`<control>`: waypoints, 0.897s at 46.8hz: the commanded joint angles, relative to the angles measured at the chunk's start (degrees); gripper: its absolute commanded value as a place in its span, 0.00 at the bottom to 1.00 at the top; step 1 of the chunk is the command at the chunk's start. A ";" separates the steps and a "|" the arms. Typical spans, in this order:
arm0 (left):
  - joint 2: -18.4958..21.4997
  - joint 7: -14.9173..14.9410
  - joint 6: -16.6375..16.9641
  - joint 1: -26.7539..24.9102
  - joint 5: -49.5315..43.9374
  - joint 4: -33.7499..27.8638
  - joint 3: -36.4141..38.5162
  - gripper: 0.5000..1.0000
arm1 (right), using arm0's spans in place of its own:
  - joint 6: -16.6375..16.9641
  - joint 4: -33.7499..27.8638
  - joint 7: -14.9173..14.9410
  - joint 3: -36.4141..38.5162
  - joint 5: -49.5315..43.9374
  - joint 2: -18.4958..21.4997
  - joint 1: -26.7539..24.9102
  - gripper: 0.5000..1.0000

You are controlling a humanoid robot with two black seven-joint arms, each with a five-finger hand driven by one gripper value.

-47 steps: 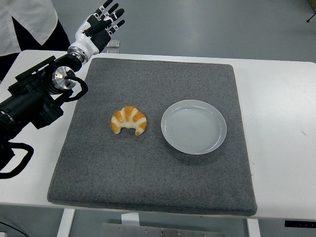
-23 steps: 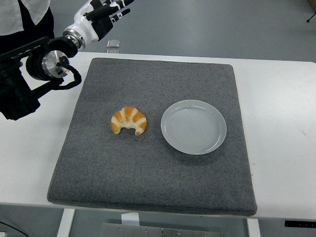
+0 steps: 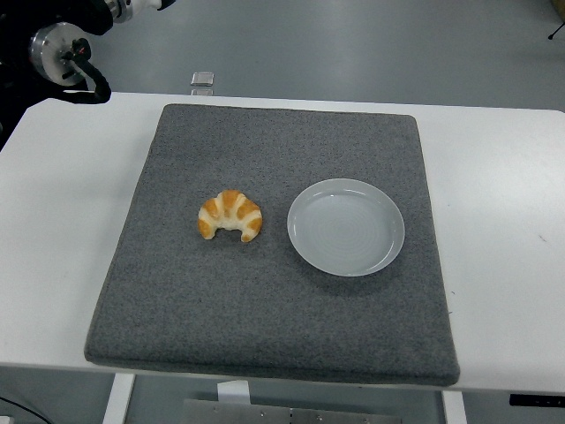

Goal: Place the bread on the plate

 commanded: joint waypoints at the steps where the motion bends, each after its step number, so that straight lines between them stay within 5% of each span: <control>1: 0.13 -0.06 1.14 -4.54 0.76 -2.45 6.90 0.97 | 0.01 0.06 0.01 -0.07 -0.01 0.00 0.00 0.86; 22: -2.50 0.03 -0.97 -23.44 12.71 -13.17 36.88 0.98 | -0.08 -0.02 0.01 -0.07 -0.10 0.00 -0.09 0.86; 42: -4.53 -0.06 -0.09 -25.20 25.02 -18.18 45.59 0.98 | -0.08 -0.02 0.01 -0.07 -0.10 0.00 -0.09 0.86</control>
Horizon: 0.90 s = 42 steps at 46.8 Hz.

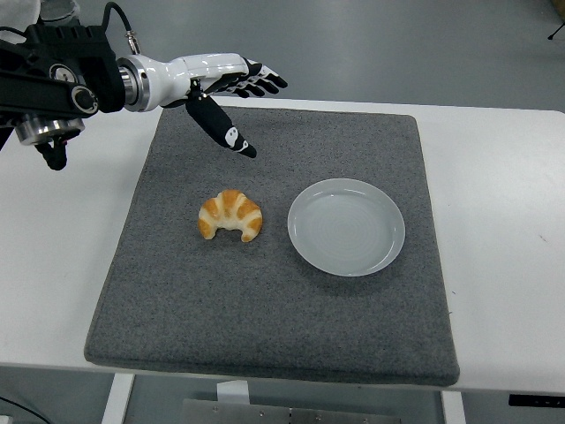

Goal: Place the bread on the plate

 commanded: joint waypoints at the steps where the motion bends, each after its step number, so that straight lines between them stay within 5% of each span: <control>1: -0.04 -0.02 0.07 0.22 1.08 -0.97 1.21 0.98 | 0.00 0.08 0.00 0.00 0.01 0.00 0.00 0.86; 12: 0.13 -0.11 4.63 4.08 9.07 -1.15 3.06 0.98 | 0.00 -0.01 0.00 0.00 0.01 0.00 0.00 0.86; 23: 0.22 -2.92 11.76 14.01 18.83 1.05 1.13 0.98 | 0.00 0.00 0.00 0.00 0.01 0.00 0.09 0.86; 42: -0.48 -3.80 13.96 24.03 22.52 7.11 -3.71 0.97 | 0.00 -0.01 0.00 0.00 0.01 0.00 0.09 0.86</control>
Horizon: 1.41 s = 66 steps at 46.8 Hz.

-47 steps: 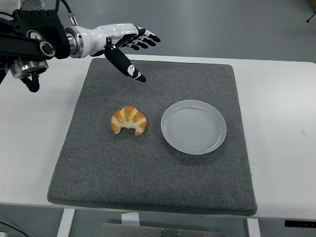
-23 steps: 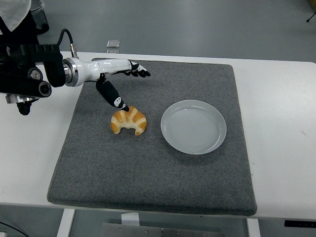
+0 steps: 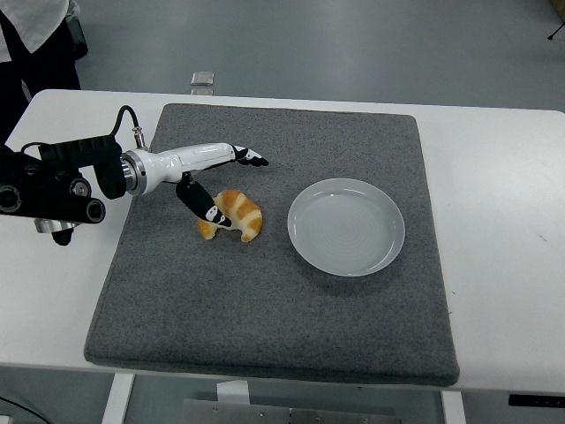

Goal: Place the bread on the plate

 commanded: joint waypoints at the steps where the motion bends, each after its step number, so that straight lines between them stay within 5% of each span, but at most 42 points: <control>1: -0.01 -0.01 0.54 1.59 2.22 1.50 -0.08 0.97 | -0.02 -0.02 0.00 0.00 0.00 0.00 0.02 0.86; 14: 0.08 -1.24 1.15 9.59 6.36 4.85 -5.96 0.96 | 0.07 0.07 0.00 0.09 0.09 0.00 0.02 0.86; 49: -2.55 -3.00 1.15 15.92 6.45 11.17 -10.01 0.95 | -0.02 -0.02 0.00 0.18 0.09 0.00 -0.07 0.86; 66: -3.34 -5.10 1.15 16.62 6.88 11.26 -10.71 0.79 | -0.02 -0.02 0.00 0.09 0.09 0.00 -0.07 0.86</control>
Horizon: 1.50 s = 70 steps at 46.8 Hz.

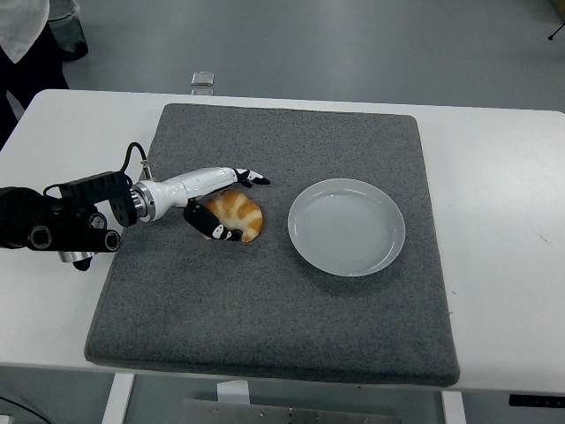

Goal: Place the bread on the plate

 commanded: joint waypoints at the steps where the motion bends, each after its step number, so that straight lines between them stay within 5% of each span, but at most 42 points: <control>1: -0.10 -0.20 0.01 0.18 0.12 -0.11 0.00 0.79 | 0.00 -0.04 0.01 -0.08 -0.01 0.00 0.00 0.86; 13: -0.02 -0.29 0.01 1.23 0.12 0.16 0.00 0.70 | 0.00 -0.04 -0.08 -0.08 -0.10 0.00 -0.09 0.86; 17: -0.10 -0.64 0.09 1.32 0.12 0.94 0.00 0.54 | 0.00 -0.04 -0.08 -0.08 -0.10 0.00 -0.09 0.86; 25: -0.10 -1.43 0.01 1.15 0.12 2.18 0.00 0.00 | 0.00 -0.04 -0.08 -0.08 -0.10 0.00 -0.09 0.86; 53: 0.42 -2.31 0.18 -1.05 2.85 3.58 0.09 0.00 | 0.00 -0.04 -0.17 0.01 -0.01 0.00 -0.09 0.86; 70: 4.73 -2.75 0.01 -9.75 8.47 3.15 0.09 0.00 | 0.00 -0.04 -0.17 -0.08 -0.01 0.00 0.00 0.86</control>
